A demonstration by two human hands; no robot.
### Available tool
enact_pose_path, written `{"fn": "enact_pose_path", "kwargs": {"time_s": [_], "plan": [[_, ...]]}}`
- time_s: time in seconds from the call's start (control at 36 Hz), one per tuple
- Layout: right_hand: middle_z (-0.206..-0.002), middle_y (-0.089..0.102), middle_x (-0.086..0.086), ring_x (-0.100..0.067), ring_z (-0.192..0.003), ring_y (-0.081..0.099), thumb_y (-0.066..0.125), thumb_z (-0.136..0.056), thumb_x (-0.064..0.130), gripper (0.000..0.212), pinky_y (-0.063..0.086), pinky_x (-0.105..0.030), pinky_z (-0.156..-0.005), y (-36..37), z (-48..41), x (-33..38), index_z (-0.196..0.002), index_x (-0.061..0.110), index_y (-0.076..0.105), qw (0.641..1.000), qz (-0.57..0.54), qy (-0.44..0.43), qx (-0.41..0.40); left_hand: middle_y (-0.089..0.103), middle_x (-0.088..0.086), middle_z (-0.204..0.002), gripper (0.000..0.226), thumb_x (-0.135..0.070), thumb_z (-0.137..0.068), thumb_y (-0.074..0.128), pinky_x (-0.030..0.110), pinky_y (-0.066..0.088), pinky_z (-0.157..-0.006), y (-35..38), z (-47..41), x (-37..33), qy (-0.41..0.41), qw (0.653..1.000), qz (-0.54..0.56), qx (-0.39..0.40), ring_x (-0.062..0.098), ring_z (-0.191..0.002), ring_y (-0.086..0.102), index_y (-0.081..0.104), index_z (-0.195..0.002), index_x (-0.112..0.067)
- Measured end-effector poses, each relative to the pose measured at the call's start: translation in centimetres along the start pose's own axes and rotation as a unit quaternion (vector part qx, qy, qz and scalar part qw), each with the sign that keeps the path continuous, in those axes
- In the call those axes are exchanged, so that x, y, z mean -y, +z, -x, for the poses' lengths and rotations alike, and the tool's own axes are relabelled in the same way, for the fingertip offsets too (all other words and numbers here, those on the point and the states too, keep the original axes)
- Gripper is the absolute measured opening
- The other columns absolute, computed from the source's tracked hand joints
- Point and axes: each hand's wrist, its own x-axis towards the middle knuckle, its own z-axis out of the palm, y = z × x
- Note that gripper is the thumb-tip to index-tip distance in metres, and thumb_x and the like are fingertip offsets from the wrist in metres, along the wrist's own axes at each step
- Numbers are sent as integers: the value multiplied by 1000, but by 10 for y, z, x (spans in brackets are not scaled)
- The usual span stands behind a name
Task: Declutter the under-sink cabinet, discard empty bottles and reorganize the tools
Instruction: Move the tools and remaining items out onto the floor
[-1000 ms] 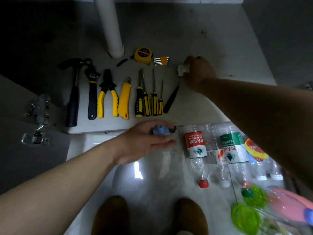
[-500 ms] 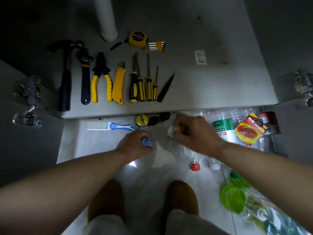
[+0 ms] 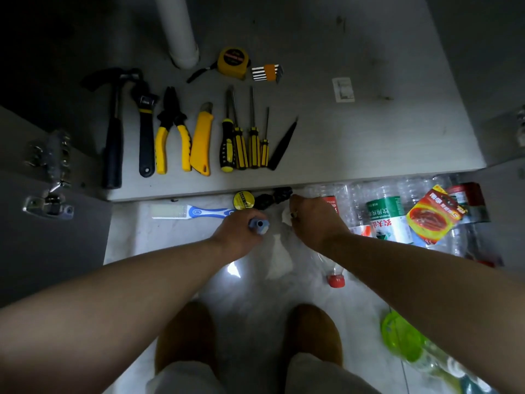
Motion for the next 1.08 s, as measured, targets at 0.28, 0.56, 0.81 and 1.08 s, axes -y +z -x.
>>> {"fn": "enact_pose_path", "kwargs": {"time_s": [0.28,0.56,0.81,1.08], "plan": [[-99,71,-14,-30,-86,68,57,-93,10,23,56,-34,-72,-7,18,3,-115,10,61,998,-50,-16,-20,54,5,-124,39,-4,-91,54,29,52,-93,-5,28,-11,72,995,-72,-21,17,-107,59,61,-126,-19],[-96,64,-5,-24,-82,62,54,-88,11,17,52,-42,-72,-95,-16,26,-100,13,66,983,-70,-120,-120,45,-4,-114,32,1,-88,54,32,45,-73,-98,2,-85,241,950,-122,-159,14,-84,52,59,-112,-19],[-142,43,-8,-32,-125,47,60,-92,17,48,48,-48,-100,-127,-111,33,-139,17,51,997,-28,-44,-58,37,13,-149,64,-5,-88,53,44,35,-117,-174,-76,-100,178,937,-245,-173,33,-139,39,46,-148,-23],[-166,13,-6,-36,-143,34,58,-91,3,79,42,-38,-102,-137,-171,36,-159,18,20,995,68,-67,-6,8,15,-169,71,-8,-100,48,38,19,-125,-195,-144,-116,160,922,-338,-102,34,-155,13,14,-162,-13]]}}
